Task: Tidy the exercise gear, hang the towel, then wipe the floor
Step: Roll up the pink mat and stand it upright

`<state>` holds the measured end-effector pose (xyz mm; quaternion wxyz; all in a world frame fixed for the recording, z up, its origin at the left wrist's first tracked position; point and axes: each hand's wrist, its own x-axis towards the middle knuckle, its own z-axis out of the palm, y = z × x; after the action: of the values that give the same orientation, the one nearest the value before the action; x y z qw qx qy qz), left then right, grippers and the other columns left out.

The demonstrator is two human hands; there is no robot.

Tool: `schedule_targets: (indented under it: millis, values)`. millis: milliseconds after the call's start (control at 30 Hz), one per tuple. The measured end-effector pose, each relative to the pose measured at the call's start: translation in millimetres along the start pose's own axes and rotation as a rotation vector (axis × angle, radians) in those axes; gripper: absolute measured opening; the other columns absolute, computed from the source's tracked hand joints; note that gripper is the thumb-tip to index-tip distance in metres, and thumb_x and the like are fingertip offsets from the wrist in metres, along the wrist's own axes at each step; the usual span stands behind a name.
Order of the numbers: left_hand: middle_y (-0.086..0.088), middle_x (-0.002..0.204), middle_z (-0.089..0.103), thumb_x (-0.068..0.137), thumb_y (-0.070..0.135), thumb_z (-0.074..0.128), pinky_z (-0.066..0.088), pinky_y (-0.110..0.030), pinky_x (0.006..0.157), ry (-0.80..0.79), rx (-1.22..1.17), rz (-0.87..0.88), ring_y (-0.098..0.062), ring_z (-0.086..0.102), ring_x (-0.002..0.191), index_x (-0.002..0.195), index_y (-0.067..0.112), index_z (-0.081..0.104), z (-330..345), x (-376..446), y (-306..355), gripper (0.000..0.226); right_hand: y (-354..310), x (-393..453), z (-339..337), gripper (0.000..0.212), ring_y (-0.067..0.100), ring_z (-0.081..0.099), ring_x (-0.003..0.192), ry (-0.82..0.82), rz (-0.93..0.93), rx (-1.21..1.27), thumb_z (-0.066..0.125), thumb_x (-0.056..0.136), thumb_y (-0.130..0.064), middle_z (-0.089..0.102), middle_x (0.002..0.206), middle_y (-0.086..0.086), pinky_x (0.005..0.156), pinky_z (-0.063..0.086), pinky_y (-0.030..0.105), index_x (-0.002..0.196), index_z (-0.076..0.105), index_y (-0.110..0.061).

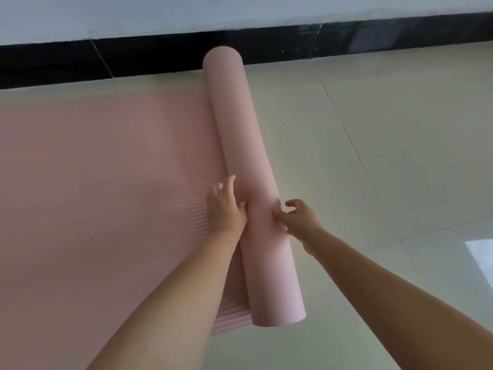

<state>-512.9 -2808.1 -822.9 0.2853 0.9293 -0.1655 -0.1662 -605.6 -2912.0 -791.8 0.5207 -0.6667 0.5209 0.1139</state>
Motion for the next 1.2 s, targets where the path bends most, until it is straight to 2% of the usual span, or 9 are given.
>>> schedule_targets:
  millis: [133,300,500,633,733,833,1033,1133,1200]
  values:
    - [-0.005,0.14,0.043,0.081,-0.01,0.044,0.039,-0.034,0.101,-0.044,0.136,0.285,-0.03,0.045,0.122,0.138,0.021,0.048,-13,1,-14,0.065,-3,0,6,0.042,0.02,0.052,0.091,-0.057,0.002,0.072,0.052,0.088,-0.002,0.054,0.096,0.005,0.089,0.047,0.03,0.131,0.052,-0.005]
    - [-0.005,0.137,0.052,0.09,0.01,0.047,0.04,-0.03,0.1,-0.184,0.02,-0.03,-0.024,0.051,0.124,0.138,0.019,0.048,-39,4,-26,0.048,-11,-12,21,0.032,0.024,0.052,0.113,-0.065,-0.166,-0.115,0.057,0.087,-0.013,0.053,0.121,0.003,0.091,0.044,0.028,0.116,0.065,-0.023]
    - [-0.004,0.136,0.055,0.091,0.038,0.055,0.045,-0.034,0.104,-0.297,-0.34,-0.336,-0.024,0.053,0.124,0.14,0.02,0.045,-55,-2,-45,0.053,-21,-26,29,0.043,0.02,0.054,0.099,-0.203,-0.316,-0.239,0.039,0.092,-0.006,0.053,0.131,0.003,0.068,0.042,0.021,0.122,0.061,-0.027]
    - [-0.002,0.135,0.055,0.097,0.036,0.046,0.057,-0.018,0.066,-0.308,-0.385,-0.43,-0.026,0.061,0.103,0.146,0.027,0.033,-52,-18,-48,0.051,-27,-33,36,0.048,0.024,0.054,0.118,-0.204,-0.374,-0.249,0.033,0.091,0.002,0.053,0.136,0.003,0.089,0.044,0.022,0.121,0.063,-0.021]
    - [-0.011,0.131,0.058,0.097,0.036,0.043,0.05,-0.037,0.095,-0.198,-0.03,-0.387,-0.034,0.059,0.114,0.142,0.022,0.04,-63,-24,-46,0.047,-32,-37,45,0.047,0.026,0.059,0.102,-0.223,-0.396,-0.221,0.032,0.091,-0.001,0.055,0.133,0.006,0.082,0.049,0.025,0.125,0.06,-0.019]
    - [-0.016,0.127,0.054,0.095,0.018,0.048,0.044,-0.037,0.093,-0.03,0.279,-0.233,-0.033,0.055,0.115,0.14,0.017,0.041,-79,-35,-36,0.045,-36,-38,49,0.046,0.025,0.057,0.107,-0.247,-0.327,-0.182,0.035,0.092,-0.006,0.058,0.129,0.005,0.096,0.046,0.031,0.134,0.049,-0.019]
    - [-0.013,0.14,0.048,0.091,0.004,0.042,0.039,-0.032,0.103,-0.211,0.369,-0.158,-0.03,0.047,0.128,0.139,0.017,0.046,-86,-32,-18,0.049,-38,-37,46,0.052,0.031,0.06,0.106,-0.27,-0.077,0.058,0.049,0.089,-0.007,0.059,0.096,0.008,0.097,0.049,0.042,0.14,0.038,-0.005]
    - [-0.01,0.139,0.051,0.096,0.02,0.044,0.038,-0.028,0.102,-0.232,0.274,-0.176,-0.027,0.048,0.127,0.139,0.017,0.046,-89,-23,-18,0.043,-29,-42,43,0.015,0.027,0.058,0.08,-0.267,-0.071,0.09,0.054,0.085,-0.002,0.039,0.063,0.0,0.091,0.05,0.033,0.099,0.06,-0.005]
    - [-0.009,0.134,0.052,0.094,0.033,0.049,0.04,-0.029,0.099,-0.197,0.198,-0.199,-0.027,0.052,0.121,0.136,0.023,0.047,-85,-25,-25,0.044,-23,-41,42,0.026,0.023,0.046,0.068,-0.242,-0.076,0.078,0.057,0.08,0.0,0.036,0.058,0.002,0.073,0.043,0.028,0.06,0.045,-0.013]
